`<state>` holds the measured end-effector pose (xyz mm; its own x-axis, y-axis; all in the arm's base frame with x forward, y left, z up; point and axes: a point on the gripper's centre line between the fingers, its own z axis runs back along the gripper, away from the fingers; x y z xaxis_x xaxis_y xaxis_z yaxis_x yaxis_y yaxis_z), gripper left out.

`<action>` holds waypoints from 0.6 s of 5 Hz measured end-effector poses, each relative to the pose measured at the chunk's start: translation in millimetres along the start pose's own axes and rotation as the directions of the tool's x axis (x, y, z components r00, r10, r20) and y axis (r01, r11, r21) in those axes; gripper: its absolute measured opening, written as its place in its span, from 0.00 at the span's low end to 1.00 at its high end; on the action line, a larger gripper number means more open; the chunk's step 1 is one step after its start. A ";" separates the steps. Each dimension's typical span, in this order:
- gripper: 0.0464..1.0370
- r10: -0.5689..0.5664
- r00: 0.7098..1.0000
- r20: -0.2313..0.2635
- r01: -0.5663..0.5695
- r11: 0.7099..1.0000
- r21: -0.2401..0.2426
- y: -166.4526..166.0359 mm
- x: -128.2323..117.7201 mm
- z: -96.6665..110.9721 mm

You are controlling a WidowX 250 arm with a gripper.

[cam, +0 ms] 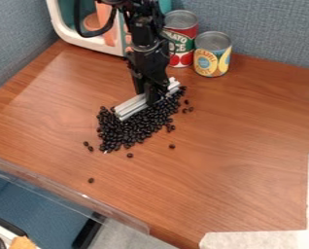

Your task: Sweep into pile

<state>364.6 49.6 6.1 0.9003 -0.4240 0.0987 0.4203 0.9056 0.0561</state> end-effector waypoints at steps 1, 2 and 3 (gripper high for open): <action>0.29 0.049 0.999 -0.009 -0.049 0.999 0.001 7.1 -4.6 2.0; 0.29 0.158 0.987 0.031 -0.158 0.987 -0.002 34.3 -7.1 19.4; 0.29 0.251 0.964 0.081 -0.252 0.968 -0.005 60.8 -22.7 44.8</action>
<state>364.7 113.9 51.7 0.9648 -0.1820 0.1900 0.1807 0.9832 0.0242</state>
